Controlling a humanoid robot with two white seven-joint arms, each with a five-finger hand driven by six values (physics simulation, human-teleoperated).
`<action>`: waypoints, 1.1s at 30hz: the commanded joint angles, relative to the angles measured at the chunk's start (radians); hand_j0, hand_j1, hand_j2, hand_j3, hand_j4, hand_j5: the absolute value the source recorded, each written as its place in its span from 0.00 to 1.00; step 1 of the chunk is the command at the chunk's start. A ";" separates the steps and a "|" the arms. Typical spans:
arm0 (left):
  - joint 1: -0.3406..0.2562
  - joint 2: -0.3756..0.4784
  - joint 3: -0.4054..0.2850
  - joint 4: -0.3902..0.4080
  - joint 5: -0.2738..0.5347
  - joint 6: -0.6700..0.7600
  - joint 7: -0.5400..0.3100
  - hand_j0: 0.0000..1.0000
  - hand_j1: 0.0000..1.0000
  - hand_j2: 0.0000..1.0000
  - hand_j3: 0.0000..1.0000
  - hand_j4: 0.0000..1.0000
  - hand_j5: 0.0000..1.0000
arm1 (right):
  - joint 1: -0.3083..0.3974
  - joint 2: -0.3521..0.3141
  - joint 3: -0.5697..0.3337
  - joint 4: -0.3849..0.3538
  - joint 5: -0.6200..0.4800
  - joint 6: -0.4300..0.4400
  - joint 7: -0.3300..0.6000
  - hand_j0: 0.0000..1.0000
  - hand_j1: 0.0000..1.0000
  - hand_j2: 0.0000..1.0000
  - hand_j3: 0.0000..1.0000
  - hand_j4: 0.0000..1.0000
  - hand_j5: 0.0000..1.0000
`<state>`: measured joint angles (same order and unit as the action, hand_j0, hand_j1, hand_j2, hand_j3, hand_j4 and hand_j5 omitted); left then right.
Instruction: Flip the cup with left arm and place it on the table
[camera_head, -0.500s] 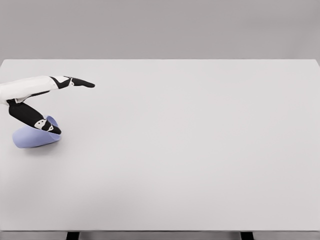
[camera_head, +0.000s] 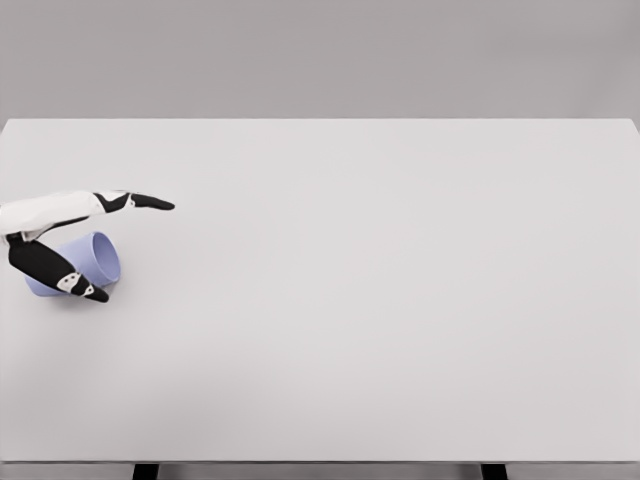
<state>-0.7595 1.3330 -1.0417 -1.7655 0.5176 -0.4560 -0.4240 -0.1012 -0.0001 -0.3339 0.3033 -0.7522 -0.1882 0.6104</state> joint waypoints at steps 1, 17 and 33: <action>0.002 0.000 0.008 0.000 0.024 0.046 0.016 1.00 1.00 1.00 1.00 1.00 1.00 | 0.000 0.000 0.001 -0.001 0.000 0.000 0.000 1.00 1.00 1.00 1.00 1.00 1.00; 0.003 0.015 0.032 -0.002 -0.050 0.372 0.079 1.00 1.00 1.00 1.00 1.00 1.00 | 0.000 0.000 0.001 -0.001 0.000 0.000 0.000 1.00 1.00 1.00 1.00 1.00 1.00; 0.100 0.043 0.055 0.000 -0.068 0.180 0.155 1.00 1.00 1.00 1.00 1.00 1.00 | 0.000 0.000 0.001 -0.001 0.000 0.000 0.000 1.00 1.00 1.00 1.00 1.00 1.00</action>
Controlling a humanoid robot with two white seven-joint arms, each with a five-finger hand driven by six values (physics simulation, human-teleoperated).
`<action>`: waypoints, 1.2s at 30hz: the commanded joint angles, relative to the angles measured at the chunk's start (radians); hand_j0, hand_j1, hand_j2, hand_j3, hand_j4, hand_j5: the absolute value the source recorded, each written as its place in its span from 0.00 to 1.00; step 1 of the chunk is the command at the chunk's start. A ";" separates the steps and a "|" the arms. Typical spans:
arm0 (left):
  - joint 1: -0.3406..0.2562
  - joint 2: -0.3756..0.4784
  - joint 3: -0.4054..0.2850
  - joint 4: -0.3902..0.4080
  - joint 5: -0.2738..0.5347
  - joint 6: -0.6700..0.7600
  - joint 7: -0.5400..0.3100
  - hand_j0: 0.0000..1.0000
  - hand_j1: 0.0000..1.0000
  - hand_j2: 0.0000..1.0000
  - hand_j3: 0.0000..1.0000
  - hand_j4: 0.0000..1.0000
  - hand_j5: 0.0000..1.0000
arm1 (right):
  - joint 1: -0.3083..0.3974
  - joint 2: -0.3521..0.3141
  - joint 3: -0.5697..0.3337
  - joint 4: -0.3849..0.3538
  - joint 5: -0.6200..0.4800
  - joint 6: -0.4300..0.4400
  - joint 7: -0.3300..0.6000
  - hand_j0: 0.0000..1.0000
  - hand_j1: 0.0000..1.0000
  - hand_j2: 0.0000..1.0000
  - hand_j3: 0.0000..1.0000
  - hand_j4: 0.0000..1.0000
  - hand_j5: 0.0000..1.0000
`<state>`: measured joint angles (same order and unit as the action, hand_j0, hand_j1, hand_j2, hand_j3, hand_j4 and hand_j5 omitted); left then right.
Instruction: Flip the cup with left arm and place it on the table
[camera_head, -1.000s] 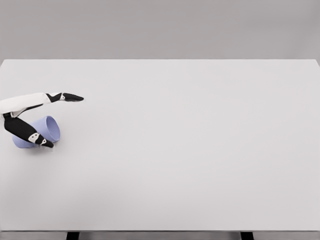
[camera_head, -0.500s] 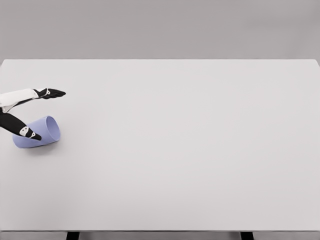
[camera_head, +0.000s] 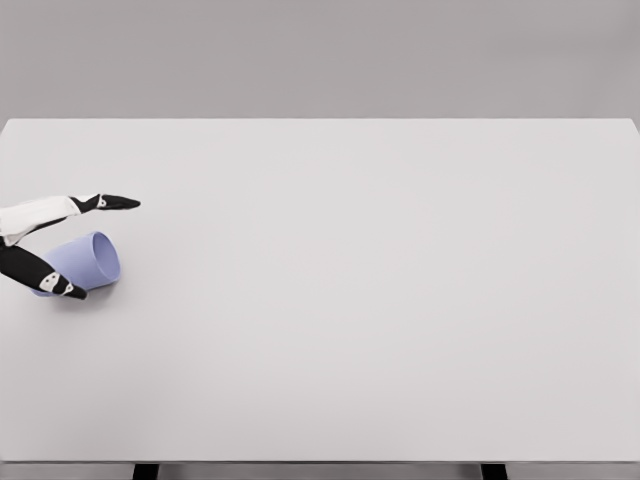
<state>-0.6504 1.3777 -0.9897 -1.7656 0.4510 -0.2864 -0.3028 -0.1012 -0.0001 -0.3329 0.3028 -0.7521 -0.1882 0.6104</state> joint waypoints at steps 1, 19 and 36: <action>0.003 -0.006 0.003 0.000 -0.012 0.052 0.085 1.00 1.00 1.00 1.00 1.00 1.00 | 0.000 0.000 0.000 -0.001 0.000 -0.001 0.000 1.00 1.00 1.00 1.00 1.00 1.00; 0.064 -0.075 0.025 0.000 -0.060 0.311 0.122 1.00 1.00 1.00 1.00 1.00 1.00 | 0.000 0.000 0.000 -0.001 0.000 -0.001 0.000 1.00 1.00 1.00 1.00 1.00 1.00; 0.081 -0.092 0.037 0.000 -0.061 0.458 0.129 1.00 1.00 1.00 1.00 1.00 1.00 | 0.000 0.000 0.000 -0.001 0.000 -0.001 0.000 1.00 1.00 1.00 1.00 1.00 1.00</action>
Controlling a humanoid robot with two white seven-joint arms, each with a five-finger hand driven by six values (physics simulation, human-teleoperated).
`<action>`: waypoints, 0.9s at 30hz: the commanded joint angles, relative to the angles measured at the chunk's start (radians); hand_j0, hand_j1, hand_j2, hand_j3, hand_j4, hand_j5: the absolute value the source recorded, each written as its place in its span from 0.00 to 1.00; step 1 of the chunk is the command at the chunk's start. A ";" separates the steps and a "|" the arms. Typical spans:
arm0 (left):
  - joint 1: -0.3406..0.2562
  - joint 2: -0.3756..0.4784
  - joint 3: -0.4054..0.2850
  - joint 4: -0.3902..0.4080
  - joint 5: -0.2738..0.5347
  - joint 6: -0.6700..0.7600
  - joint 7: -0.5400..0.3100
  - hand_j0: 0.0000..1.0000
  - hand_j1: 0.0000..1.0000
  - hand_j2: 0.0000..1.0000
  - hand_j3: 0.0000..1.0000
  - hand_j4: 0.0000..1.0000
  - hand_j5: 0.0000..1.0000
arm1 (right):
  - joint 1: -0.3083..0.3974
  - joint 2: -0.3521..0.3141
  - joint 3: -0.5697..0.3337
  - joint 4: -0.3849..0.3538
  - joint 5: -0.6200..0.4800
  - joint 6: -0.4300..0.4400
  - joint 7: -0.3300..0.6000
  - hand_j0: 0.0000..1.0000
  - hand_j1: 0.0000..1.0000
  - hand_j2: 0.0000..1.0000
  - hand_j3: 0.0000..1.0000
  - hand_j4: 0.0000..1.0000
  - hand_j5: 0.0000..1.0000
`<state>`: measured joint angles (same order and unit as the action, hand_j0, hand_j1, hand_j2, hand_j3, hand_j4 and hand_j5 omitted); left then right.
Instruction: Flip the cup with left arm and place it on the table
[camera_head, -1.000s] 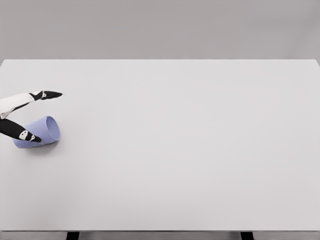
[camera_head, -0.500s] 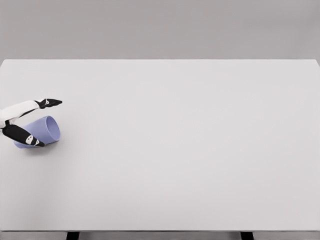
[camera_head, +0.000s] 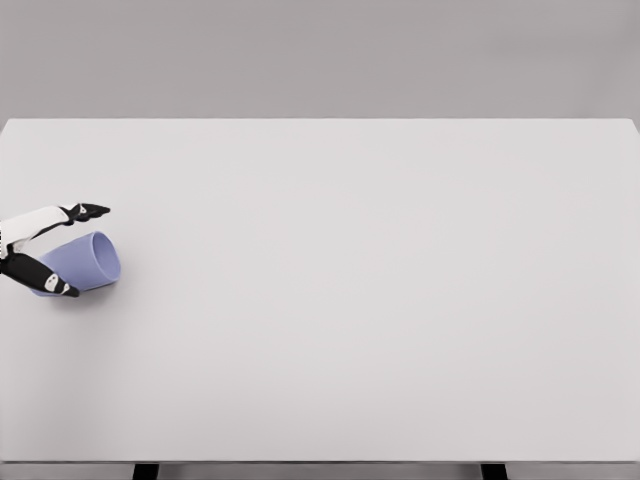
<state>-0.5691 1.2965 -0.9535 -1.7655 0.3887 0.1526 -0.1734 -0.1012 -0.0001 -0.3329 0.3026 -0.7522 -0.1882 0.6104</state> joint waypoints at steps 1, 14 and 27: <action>0.000 -0.020 0.001 0.000 -0.004 0.027 0.002 1.00 1.00 1.00 1.00 1.00 1.00 | 0.000 0.000 0.000 0.001 0.001 0.000 0.000 1.00 1.00 1.00 1.00 1.00 1.00; 0.060 -0.026 0.076 0.001 -0.027 0.102 0.002 1.00 1.00 1.00 1.00 1.00 1.00 | 0.000 0.000 0.000 0.001 0.001 0.000 0.000 1.00 1.00 1.00 1.00 1.00 1.00; 0.084 -0.072 0.087 0.001 -0.025 0.145 0.008 0.90 0.90 0.90 0.90 0.90 0.90 | 0.000 0.000 0.000 0.000 0.001 0.000 0.000 1.00 1.00 1.00 1.00 1.00 1.00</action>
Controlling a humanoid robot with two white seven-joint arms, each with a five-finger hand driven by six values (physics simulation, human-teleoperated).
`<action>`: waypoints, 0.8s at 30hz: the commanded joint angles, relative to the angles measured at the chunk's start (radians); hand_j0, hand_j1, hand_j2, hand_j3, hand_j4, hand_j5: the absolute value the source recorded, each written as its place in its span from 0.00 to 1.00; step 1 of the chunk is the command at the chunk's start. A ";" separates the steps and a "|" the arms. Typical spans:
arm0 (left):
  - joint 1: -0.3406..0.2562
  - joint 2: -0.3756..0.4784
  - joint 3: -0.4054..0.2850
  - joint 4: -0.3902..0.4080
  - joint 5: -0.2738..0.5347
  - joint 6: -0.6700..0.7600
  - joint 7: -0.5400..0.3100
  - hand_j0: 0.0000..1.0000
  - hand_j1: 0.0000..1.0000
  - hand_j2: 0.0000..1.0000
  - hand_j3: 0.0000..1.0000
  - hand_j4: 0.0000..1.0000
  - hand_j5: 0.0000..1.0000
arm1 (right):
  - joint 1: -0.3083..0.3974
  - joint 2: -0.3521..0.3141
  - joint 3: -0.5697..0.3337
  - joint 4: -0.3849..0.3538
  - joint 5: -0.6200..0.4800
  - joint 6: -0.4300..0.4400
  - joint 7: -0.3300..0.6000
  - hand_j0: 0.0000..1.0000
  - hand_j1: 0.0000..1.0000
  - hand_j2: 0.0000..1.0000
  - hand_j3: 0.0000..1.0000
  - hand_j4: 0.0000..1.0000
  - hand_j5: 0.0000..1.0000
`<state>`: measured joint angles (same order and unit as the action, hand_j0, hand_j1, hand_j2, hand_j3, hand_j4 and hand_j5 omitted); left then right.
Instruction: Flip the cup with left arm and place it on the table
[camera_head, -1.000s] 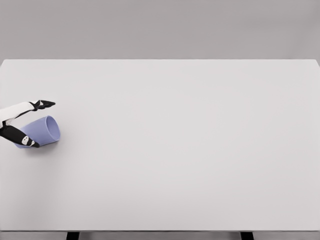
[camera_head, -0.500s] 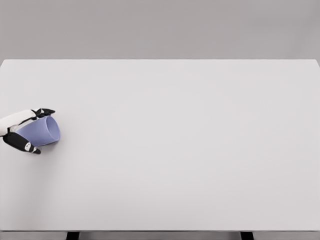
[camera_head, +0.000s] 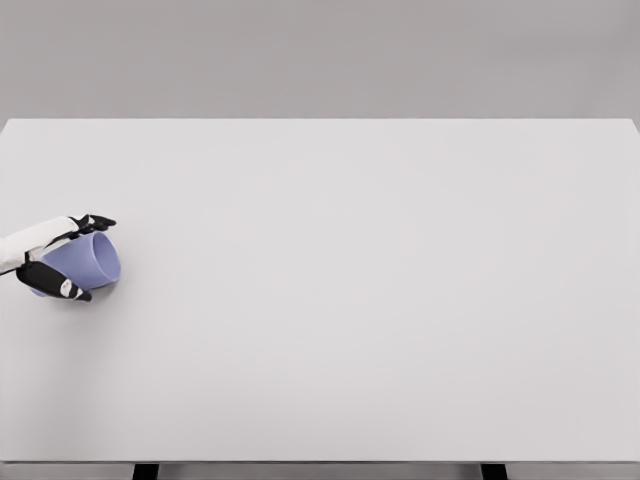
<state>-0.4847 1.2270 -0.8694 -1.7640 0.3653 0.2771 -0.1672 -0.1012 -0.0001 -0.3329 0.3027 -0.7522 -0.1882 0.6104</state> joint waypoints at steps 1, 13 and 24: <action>0.000 -0.003 0.003 0.000 -0.002 0.024 0.005 0.84 0.84 0.84 0.84 0.84 0.84 | 0.000 0.000 0.000 0.000 0.001 0.000 0.000 1.00 1.00 1.00 1.00 1.00 1.00; 0.002 -0.012 0.021 -0.002 0.004 -0.068 0.015 0.67 0.67 0.67 0.67 0.67 0.67 | 0.000 0.000 0.000 0.000 0.001 0.000 0.000 1.00 1.00 1.00 1.00 1.00 1.00; 0.058 -0.029 0.153 0.000 0.127 -0.371 0.055 0.62 0.62 0.62 0.62 0.62 0.62 | 0.000 0.000 0.000 0.001 0.001 0.000 0.000 1.00 1.00 1.00 1.00 1.00 1.00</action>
<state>-0.4264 1.2030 -0.7388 -1.7645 0.4620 -0.0380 -0.1173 -0.1012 -0.0001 -0.3329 0.3027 -0.7522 -0.1882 0.6104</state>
